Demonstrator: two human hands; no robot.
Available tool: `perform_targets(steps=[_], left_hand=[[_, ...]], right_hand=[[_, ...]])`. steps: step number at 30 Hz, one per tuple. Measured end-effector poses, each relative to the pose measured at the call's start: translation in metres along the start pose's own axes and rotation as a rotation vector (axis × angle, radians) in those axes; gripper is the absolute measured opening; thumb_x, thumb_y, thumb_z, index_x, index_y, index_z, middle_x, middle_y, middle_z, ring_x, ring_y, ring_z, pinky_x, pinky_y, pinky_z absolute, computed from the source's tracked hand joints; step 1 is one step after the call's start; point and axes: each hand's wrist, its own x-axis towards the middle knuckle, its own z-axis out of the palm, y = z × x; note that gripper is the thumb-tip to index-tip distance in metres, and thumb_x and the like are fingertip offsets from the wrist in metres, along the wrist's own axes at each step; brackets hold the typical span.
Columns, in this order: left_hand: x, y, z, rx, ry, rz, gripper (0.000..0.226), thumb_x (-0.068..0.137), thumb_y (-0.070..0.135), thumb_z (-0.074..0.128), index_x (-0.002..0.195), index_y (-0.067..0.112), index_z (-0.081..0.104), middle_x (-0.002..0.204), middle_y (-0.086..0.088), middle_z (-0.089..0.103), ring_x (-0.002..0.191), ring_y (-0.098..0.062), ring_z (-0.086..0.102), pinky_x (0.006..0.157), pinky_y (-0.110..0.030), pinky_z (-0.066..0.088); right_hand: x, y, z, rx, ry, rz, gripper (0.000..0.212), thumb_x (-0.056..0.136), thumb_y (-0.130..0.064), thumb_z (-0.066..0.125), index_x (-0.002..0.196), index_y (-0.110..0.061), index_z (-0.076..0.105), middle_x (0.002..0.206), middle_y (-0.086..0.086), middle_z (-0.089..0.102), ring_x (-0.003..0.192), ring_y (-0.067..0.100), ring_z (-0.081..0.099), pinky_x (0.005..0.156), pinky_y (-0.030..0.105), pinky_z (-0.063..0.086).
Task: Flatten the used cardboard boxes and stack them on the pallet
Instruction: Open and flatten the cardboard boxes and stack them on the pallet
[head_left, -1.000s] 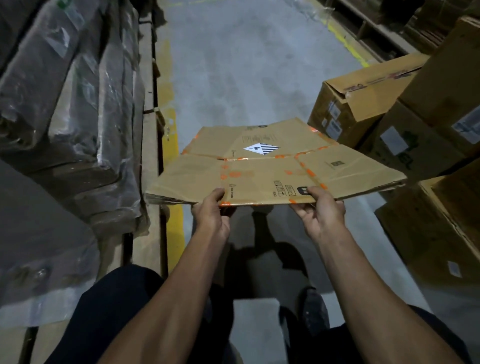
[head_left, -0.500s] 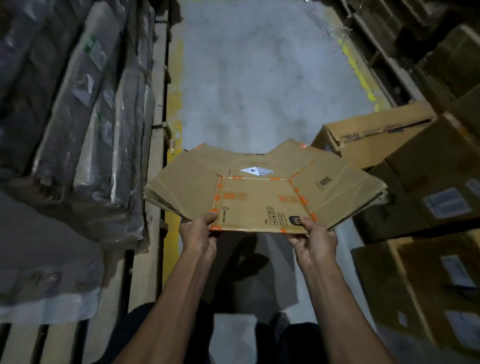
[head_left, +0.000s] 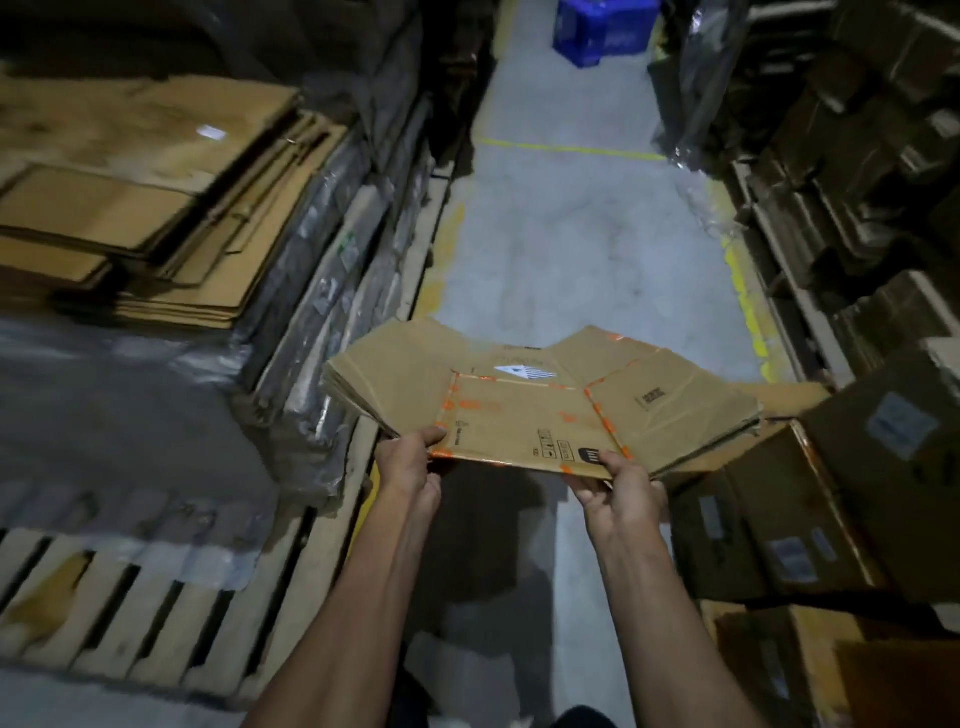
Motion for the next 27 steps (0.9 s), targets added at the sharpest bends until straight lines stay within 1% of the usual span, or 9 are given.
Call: perform_targets(steps=[3,5,10,13,16,19,20,23,27], left_hand=[[-0.038,-0.001,0.016,-0.093,0.008,0.075,0.032,0.078,-0.021,0.054,0.106,-0.008,0.061,0.101,-0.03,0.065,0.072,-0.037,0.067,0.051,-0.044,0.06],[-0.063,0.0,0.026,-0.142,0.006,0.113,0.025,0.078,-0.021,0.054,0.097,-0.007,0.062,0.096,-0.028,0.066,0.068,-0.034,0.068,0.054,-0.045,0.061],[-0.116,0.017,0.045,-0.225,-0.004,0.156,0.016,0.081,-0.018,0.055,0.078,-0.004,0.06,0.064,-0.015,0.069,0.05,-0.022,0.068,0.05,-0.035,0.059],[-0.139,0.032,0.051,-0.237,-0.051,0.207,0.013,0.08,-0.016,0.058,0.087,-0.006,0.063,0.088,-0.023,0.07,0.069,-0.029,0.069,0.058,-0.039,0.061],[-0.158,0.044,0.052,-0.259,-0.073,0.27,0.011,0.081,-0.015,0.06,0.085,-0.005,0.064,0.092,-0.023,0.068,0.067,-0.027,0.069,0.056,-0.036,0.062],[-0.172,0.058,0.051,-0.327,-0.107,0.292,0.022,0.08,-0.012,0.062,0.102,-0.01,0.066,0.106,-0.026,0.069,0.088,-0.034,0.069,0.083,-0.049,0.06],[-0.177,0.062,0.05,-0.34,-0.107,0.297,0.021,0.081,-0.012,0.061,0.102,-0.011,0.065,0.101,-0.025,0.071,0.083,-0.033,0.071,0.08,-0.047,0.061],[-0.188,0.082,0.045,-0.392,-0.109,0.331,0.01,0.086,-0.013,0.057,0.083,-0.007,0.064,0.073,-0.017,0.071,0.053,-0.023,0.069,0.046,-0.031,0.058],[-0.182,0.121,0.031,-0.443,-0.111,0.414,0.012,0.085,-0.013,0.057,0.082,-0.004,0.065,0.074,-0.015,0.072,0.057,-0.021,0.07,0.06,-0.035,0.061]], right_hand=[[-0.011,-0.036,-0.001,-0.047,-0.066,-0.001,0.044,0.087,0.012,0.058,0.125,-0.008,0.047,0.115,0.026,0.068,0.097,0.043,0.071,0.091,0.065,0.052],[-0.022,-0.06,0.001,-0.041,-0.103,-0.007,0.038,0.086,0.013,0.059,0.112,-0.012,0.048,0.114,0.025,0.066,0.098,0.043,0.07,0.089,0.065,0.053],[-0.058,-0.106,0.01,-0.015,-0.247,-0.024,0.049,0.085,0.015,0.06,0.126,-0.007,0.043,0.112,0.026,0.065,0.093,0.044,0.071,0.079,0.064,0.057],[-0.077,-0.123,0.018,0.011,-0.306,-0.029,0.045,0.086,0.015,0.06,0.123,-0.006,0.046,0.107,0.026,0.065,0.089,0.042,0.071,0.073,0.061,0.059],[-0.094,-0.132,0.023,0.039,-0.386,-0.018,0.044,0.086,0.016,0.059,0.125,-0.003,0.051,0.106,0.025,0.067,0.086,0.04,0.072,0.064,0.055,0.061],[-0.105,-0.135,0.033,0.062,-0.439,-0.015,0.041,0.085,0.017,0.06,0.122,0.0,0.052,0.105,0.026,0.067,0.088,0.04,0.071,0.058,0.051,0.061],[-0.108,-0.135,0.037,0.072,-0.456,-0.008,0.039,0.085,0.017,0.06,0.119,0.0,0.052,0.105,0.026,0.067,0.09,0.041,0.071,0.056,0.051,0.06],[-0.115,-0.129,0.058,0.07,-0.522,0.02,0.023,0.087,0.016,0.058,0.105,0.001,0.058,0.1,0.024,0.068,0.083,0.038,0.071,0.053,0.05,0.06],[-0.122,-0.106,0.101,0.085,-0.612,0.078,0.022,0.089,0.015,0.055,0.102,-0.002,0.061,0.093,0.021,0.071,0.074,0.034,0.073,0.053,0.048,0.06]])
